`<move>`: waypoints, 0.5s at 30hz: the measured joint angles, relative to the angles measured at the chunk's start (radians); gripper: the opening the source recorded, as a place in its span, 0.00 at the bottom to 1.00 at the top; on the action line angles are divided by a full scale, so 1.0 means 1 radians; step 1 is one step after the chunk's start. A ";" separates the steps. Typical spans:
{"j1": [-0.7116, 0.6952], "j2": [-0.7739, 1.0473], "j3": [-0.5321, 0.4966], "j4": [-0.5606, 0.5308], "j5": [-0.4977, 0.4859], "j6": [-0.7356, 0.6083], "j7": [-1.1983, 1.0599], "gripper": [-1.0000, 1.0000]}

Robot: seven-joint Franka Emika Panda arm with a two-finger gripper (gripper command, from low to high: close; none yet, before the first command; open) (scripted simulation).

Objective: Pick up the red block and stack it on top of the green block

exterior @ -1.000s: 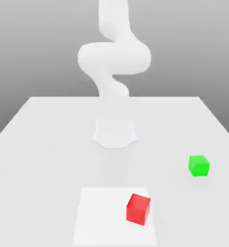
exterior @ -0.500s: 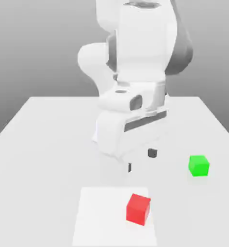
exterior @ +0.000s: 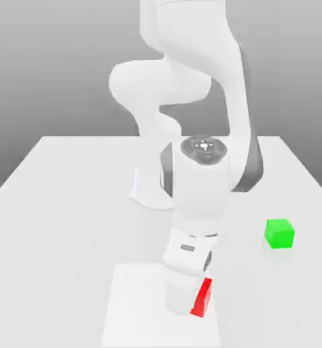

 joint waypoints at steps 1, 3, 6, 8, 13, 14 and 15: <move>0.001 -0.009 -0.001 -0.001 -0.001 -0.008 0.001 0.00; 0.006 -0.061 -0.008 -0.009 -0.011 -0.052 0.008 0.00; 0.012 -0.164 -0.018 -0.025 -0.029 -0.139 0.022 0.00; 0.046 -0.222 0.005 -0.041 -0.025 -0.179 0.046 0.00; 0.236 -0.327 0.093 -0.101 0.032 -0.217 0.158 0.00; 0.266 -0.346 0.110 -0.114 0.040 -0.223 0.185 0.00; 0.294 -0.365 0.126 -0.126 0.047 -0.229 0.211 0.00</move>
